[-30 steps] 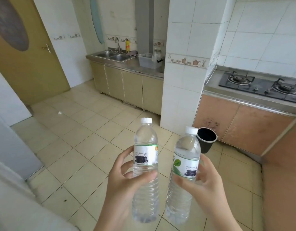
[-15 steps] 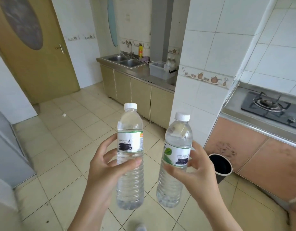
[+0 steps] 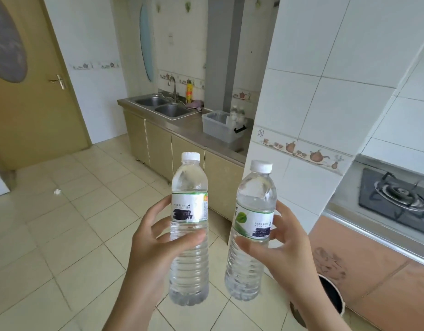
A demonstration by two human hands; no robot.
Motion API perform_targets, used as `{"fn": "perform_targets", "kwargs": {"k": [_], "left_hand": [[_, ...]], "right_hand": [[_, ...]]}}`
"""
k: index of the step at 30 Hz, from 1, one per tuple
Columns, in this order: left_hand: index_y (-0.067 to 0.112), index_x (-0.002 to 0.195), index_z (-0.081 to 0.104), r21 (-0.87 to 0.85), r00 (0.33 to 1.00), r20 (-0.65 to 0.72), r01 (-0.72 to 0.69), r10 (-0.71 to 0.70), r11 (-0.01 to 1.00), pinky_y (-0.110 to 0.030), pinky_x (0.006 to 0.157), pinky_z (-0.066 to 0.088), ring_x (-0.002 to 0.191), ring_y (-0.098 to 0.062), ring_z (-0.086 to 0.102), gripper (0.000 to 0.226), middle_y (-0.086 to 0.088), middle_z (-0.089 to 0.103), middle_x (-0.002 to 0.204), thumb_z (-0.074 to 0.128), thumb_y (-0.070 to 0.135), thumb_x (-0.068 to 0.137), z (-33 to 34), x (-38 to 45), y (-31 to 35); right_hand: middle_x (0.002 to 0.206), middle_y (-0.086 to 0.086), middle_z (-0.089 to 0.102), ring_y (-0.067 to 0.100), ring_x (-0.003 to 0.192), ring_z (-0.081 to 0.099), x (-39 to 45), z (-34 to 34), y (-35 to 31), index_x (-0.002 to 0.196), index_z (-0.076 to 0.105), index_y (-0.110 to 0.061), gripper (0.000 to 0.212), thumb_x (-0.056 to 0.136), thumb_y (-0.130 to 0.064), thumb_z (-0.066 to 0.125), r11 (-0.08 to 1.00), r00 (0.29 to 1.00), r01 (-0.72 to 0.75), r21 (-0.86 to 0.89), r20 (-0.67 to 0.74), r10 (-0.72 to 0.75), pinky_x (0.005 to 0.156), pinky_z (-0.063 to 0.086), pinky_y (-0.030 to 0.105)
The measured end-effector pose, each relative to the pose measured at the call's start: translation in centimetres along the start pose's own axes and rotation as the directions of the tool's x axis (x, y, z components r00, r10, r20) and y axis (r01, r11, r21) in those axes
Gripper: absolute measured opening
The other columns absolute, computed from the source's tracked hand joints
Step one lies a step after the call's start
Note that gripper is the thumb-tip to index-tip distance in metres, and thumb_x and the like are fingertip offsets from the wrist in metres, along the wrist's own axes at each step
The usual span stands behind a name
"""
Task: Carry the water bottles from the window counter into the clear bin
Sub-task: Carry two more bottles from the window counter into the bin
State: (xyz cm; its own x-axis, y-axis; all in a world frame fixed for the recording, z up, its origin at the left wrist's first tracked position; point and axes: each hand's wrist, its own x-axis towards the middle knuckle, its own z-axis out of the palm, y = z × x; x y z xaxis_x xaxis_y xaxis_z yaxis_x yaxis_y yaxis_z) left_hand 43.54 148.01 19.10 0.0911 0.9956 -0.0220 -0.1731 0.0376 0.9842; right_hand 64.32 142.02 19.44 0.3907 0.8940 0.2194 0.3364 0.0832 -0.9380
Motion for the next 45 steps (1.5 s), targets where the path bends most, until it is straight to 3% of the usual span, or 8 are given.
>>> {"fn": "perform_targets", "kwargs": {"k": [6, 15, 22, 26, 31, 38, 42, 45], "left_hand": [[0.054, 0.109, 0.064, 0.041, 1.0, -0.007, -0.014, 0.015, 0.999, -0.032, 0.078, 0.053, 0.096, -0.01, 0.073, 0.082, 0.006, 0.075, 0.109, 0.092, 0.019, 0.041, 2.8, 11.7, -0.1], [0.054, 0.111, 0.063, 0.074, 0.994, -0.111, 0.012, -0.004, 0.997, -0.03, 0.075, 0.053, 0.093, -0.008, 0.073, 0.085, 0.007, 0.074, 0.11, 0.093, 0.023, 0.038, 6.5, 31.3, -1.4], [0.054, 0.11, 0.065, 0.043, 0.979, -0.201, 0.041, -0.032, 0.998, -0.033, 0.076, 0.055, 0.095, -0.013, 0.074, 0.088, 0.005, 0.074, 0.112, 0.093, 0.031, 0.03, 5.9, 44.4, -1.2], [0.054, 0.105, 0.065, 0.023, 0.975, -0.217, 0.054, -0.048, 0.998, -0.025, 0.065, 0.055, 0.088, -0.01, 0.075, 0.084, 0.008, 0.075, 0.106, 0.093, 0.024, 0.032, 4.7, 52.5, -1.5], [0.055, 0.103, 0.065, 0.04, 0.989, -0.133, 0.071, -0.065, 0.997, -0.025, 0.068, 0.056, 0.088, -0.007, 0.074, 0.08, 0.015, 0.075, 0.099, 0.093, 0.019, 0.037, 3.9, 64.4, -2.0], [0.055, 0.111, 0.062, 0.089, 0.993, 0.052, 0.102, -0.107, 0.991, -0.044, 0.09, 0.058, 0.101, -0.013, 0.072, 0.084, 0.005, 0.069, 0.118, 0.093, 0.022, 0.041, 5.4, 79.1, -0.9], [0.05, 0.112, 0.062, 0.082, 0.983, 0.145, 0.099, -0.11, 0.992, -0.044, 0.087, 0.059, 0.097, -0.016, 0.073, 0.084, 0.003, 0.073, 0.114, 0.094, 0.014, 0.044, 8.4, 85.3, -1.5], [0.04, 0.118, 0.06, 0.064, 0.97, 0.227, 0.073, -0.085, 0.995, -0.028, 0.071, 0.06, 0.087, -0.009, 0.074, 0.083, 0.006, 0.073, 0.105, 0.093, -0.003, 0.054, 11.7, 89.6, -2.8]], "right_hand": [[0.1, -0.01, 0.072, 0.013, 0.08, 0.065, 11.6, 2.1, 2.8, 0.122, 0.053, -0.043, 0.077, 0.056, -0.025, 0.09, 1.0, 1.0, 0.001, 0.014, 0.009, -0.001, 0.071, 0.052, 0.027], [0.089, -0.014, 0.072, 0.003, 0.068, 0.063, 32.3, 7.0, 7.8, 0.107, 0.057, -0.044, 0.068, 0.057, -0.011, 0.089, 0.997, 0.997, 0.012, 0.076, 0.082, -0.018, 0.059, 0.049, 0.014], [0.103, -0.012, 0.071, 0.012, 0.088, 0.067, 46.4, 11.8, 9.6, 0.12, 0.055, -0.038, 0.074, 0.056, -0.02, 0.089, 0.999, 0.99, 0.04, 0.032, 0.134, -0.044, 0.076, 0.055, 0.034], [0.102, -0.015, 0.071, 0.008, 0.091, 0.067, 53.3, 15.8, 10.4, 0.12, 0.056, -0.036, 0.075, 0.056, -0.021, 0.09, 0.999, 0.988, 0.045, 0.014, 0.15, -0.047, 0.08, 0.055, 0.035], [0.099, -0.016, 0.071, 0.008, 0.086, 0.067, 61.8, 21.5, 12.0, 0.117, 0.057, -0.034, 0.072, 0.056, -0.018, 0.091, 1.0, 0.995, 0.023, 0.011, 0.101, -0.024, 0.077, 0.055, 0.033], [0.101, -0.011, 0.072, 0.012, 0.092, 0.067, 71.9, 25.3, 13.2, 0.12, 0.056, -0.035, 0.076, 0.055, -0.017, 0.092, 0.998, 0.994, -0.069, -0.003, -0.085, 0.068, 0.082, 0.054, 0.037], [0.099, -0.008, 0.072, 0.014, 0.087, 0.068, 75.9, 24.7, 14.6, 0.118, 0.057, -0.035, 0.075, 0.054, -0.016, 0.092, 0.992, 0.97, -0.125, -0.026, -0.213, 0.117, 0.079, 0.056, 0.04], [0.094, -0.014, 0.072, 0.008, 0.082, 0.068, 79.4, 23.6, 16.2, 0.111, 0.057, -0.038, 0.071, 0.055, -0.011, 0.091, 0.985, 0.941, -0.17, -0.035, -0.303, 0.151, 0.075, 0.056, 0.038]]}}
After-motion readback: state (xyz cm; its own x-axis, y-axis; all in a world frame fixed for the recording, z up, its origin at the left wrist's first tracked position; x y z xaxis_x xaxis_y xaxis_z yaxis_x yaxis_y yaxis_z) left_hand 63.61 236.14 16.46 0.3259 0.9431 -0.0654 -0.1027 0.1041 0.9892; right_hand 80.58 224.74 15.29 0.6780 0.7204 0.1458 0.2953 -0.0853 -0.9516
